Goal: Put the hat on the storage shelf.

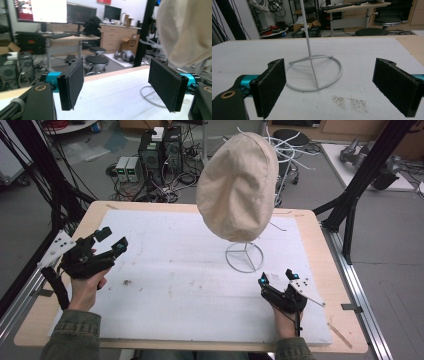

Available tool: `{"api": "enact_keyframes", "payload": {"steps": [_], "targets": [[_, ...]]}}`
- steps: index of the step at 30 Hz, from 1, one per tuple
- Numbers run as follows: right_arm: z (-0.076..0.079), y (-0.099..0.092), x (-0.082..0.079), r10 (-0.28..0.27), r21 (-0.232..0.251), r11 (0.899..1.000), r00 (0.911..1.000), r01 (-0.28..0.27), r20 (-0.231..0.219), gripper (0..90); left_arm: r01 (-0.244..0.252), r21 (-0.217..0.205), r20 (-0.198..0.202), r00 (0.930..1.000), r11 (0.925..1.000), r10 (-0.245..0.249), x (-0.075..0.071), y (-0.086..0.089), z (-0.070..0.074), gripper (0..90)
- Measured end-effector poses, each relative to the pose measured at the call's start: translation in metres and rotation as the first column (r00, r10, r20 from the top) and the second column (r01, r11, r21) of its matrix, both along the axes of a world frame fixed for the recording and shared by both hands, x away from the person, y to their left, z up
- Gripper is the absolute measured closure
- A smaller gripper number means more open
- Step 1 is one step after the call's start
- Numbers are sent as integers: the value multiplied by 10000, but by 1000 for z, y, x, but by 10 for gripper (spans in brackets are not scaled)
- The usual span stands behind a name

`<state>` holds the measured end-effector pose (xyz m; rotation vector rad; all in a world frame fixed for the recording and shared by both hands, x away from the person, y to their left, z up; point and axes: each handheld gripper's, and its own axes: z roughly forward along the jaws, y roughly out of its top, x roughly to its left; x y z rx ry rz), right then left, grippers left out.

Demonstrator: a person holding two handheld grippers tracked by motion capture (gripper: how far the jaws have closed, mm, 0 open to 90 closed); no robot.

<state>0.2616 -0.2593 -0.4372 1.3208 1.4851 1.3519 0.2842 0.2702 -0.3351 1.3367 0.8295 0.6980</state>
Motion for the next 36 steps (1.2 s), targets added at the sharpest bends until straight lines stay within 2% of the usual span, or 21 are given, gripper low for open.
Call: {"api": "enact_keyframes", "payload": {"steps": [3,6,9,15,21,23,25,27,29,32,33,35,36], "targets": [[0,0,0,-3,21,10000,10000,3,-41,107,-579,-81,-52,9983,9983,579,-6,9,-16,290],[0,-1,0,-3,20,10000,10000,3,-45,107,-1226,-193,-76,9924,9923,1225,-10,17,-28,290],[0,0,0,-31,53,10000,10000,31,-19,107,-1917,-168,-166,9814,9813,1914,-14,25,-37,290],[0,0,0,-38,49,10000,10000,39,-65,107,-2606,-157,-301,9651,9653,2601,-18,40,-48,287],[0,-1,-2,-167,-14,9999,9998,166,-57,107,-3593,-169,-395,9327,9331,3585,-23,53,-59,268],[0,-2,-2,-277,-46,9996,9996,276,-61,107,-3865,138,-481,9210,9222,3867,-24,54,-61,261],[0,-1,-4,-486,-59,9988,9988,485,-67,107,-3985,229,-526,9154,9169,3991,-26,55,-64,245],[1,-2,-5,-637,-131,9979,9980,637,7,107,-4296,219,-450,9017,9028,4301,-28,55,-67,245],[1,-3,-7,-838,-163,9963,9965,839,54,107,-4421,264,-451,8955,8966,4429,-30,55,-69,245],[2,-5,-8,-1072,-241,9939,9941,1075,147,107,-4798,511,-300,8759,8759,4815,-34,56,-71,243],[2,-5,-9,-1141,-215,9932,9934,1143,100,107,-4848,540,-285,8731,8730,4866,-34,56,-72,243],[2,-6,-10,-1240,-229,9920,9922,1243,135,107,-4869,534,-278,8720,8718,4887,-37,57,-73,236],[2,-7,-10,-1289,-255,9913,9916,1292,137,107,-4926,593,-257,8687,8682,4946,-38,58,-73,235]]}}
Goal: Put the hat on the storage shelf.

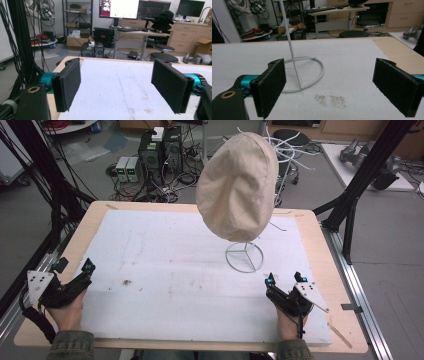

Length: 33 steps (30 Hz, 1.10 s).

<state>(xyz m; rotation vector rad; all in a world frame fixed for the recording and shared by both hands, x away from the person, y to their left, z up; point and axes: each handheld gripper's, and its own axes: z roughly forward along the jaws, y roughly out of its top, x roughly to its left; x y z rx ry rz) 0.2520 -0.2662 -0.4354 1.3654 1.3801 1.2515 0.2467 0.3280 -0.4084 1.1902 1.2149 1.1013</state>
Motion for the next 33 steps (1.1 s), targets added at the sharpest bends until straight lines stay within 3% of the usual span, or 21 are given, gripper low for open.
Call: {"api": "enact_keyframes", "payload": {"steps": [5,9,12,19,26,33], "targets": [[-1,-1,0,-129,-17,9999,9999,129,-85,107,-196,82,81,9998,9998,196,-3,1,0,232],[-1,-4,-2,-257,40,9997,9996,258,-71,107,-239,130,-72,9997,9996,240,-3,4,-7,231],[-1,-5,-2,-303,110,9995,9994,304,-161,107,-312,-62,-272,9991,9995,310,-3,6,-12,231],[-2,-4,3,-212,259,9994,9994,220,-285,107,-343,143,-374,9987,9993,348,-7,6,-14,231],[-2,0,3,-55,313,9995,9995,65,-327,107,-349,-230,-194,9992,9991,344,-11,9,-14,232],[-3,-1,5,-36,377,9993,9992,51,-401,107,-230,-219,-314,9993,9995,223,-9,8,-15,235]]}}
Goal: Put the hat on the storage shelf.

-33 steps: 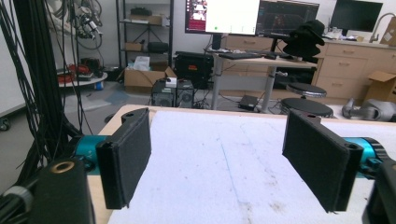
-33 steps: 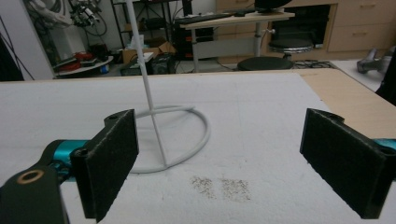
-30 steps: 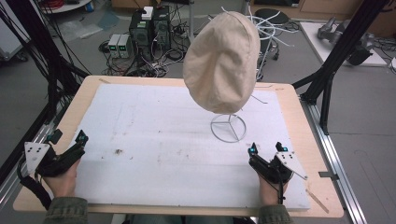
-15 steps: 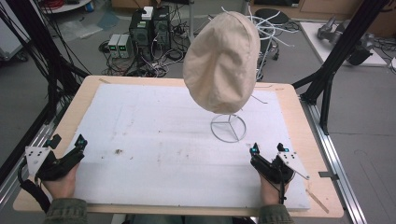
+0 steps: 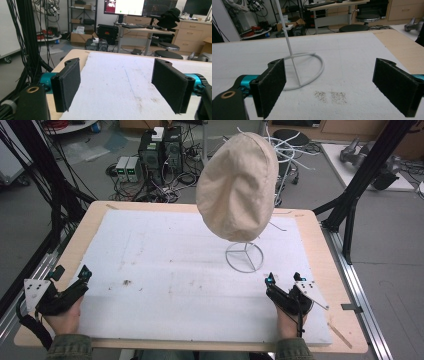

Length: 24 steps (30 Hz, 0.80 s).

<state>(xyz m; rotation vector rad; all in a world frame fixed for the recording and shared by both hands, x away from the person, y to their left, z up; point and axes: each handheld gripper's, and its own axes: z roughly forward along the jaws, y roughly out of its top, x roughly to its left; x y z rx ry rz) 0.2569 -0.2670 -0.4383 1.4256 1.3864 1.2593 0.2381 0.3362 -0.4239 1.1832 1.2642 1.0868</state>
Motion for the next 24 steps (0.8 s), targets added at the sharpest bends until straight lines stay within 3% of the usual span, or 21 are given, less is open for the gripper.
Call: {"api": "enact_keyframes", "payload": {"steps": [9,24], "targets": [[0,0,0,50,27,10000,10000,-50,-30,107,196,104,118,9997,9998,-197,-1,-4,1,239],[-1,0,1,140,47,9999,9999,-139,-72,108,352,313,-58,9994,9989,-351,0,-7,-1,239]]}}
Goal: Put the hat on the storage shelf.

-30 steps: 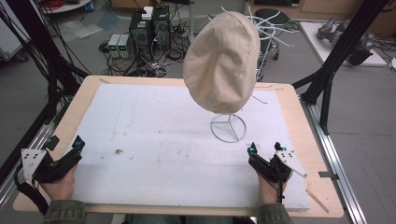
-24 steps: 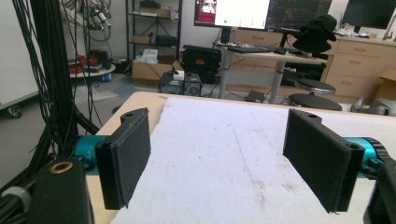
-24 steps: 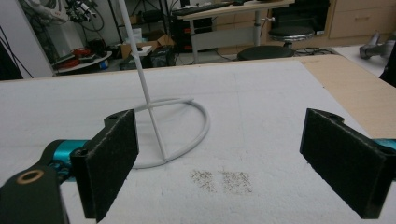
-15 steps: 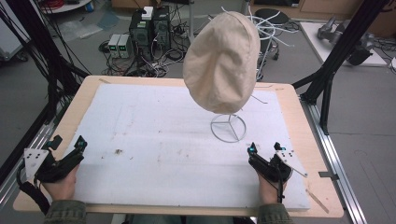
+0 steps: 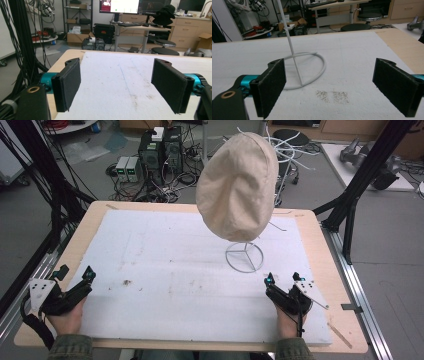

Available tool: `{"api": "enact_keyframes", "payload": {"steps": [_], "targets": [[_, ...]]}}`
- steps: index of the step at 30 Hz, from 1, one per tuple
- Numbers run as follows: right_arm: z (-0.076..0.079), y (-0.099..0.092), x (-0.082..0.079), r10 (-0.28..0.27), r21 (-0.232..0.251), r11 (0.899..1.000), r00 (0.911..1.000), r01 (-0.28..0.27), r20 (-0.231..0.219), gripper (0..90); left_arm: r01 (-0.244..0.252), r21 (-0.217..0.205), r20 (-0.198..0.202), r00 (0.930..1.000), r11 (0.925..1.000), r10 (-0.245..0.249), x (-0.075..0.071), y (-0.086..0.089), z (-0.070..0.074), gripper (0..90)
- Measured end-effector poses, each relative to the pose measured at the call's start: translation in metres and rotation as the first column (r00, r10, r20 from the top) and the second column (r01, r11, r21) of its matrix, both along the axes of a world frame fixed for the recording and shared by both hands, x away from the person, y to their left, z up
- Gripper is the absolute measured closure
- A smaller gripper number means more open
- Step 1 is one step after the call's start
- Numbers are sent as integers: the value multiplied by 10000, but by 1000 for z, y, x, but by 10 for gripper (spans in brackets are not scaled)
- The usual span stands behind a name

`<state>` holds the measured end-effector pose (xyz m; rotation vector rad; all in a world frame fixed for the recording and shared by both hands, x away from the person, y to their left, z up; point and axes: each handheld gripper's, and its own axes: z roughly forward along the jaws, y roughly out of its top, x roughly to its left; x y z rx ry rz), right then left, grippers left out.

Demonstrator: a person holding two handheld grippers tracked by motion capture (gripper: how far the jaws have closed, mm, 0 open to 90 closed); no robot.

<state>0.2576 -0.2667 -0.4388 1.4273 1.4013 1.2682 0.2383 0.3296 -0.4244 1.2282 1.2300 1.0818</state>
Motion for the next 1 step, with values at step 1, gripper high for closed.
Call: {"api": "enact_keyframes", "payload": {"steps": [1], "targets": [[0,0,0,6,-8,10000,10000,-6,19,107,27,-31,11,10000,10000,-27,0,-1,0,239]]}}
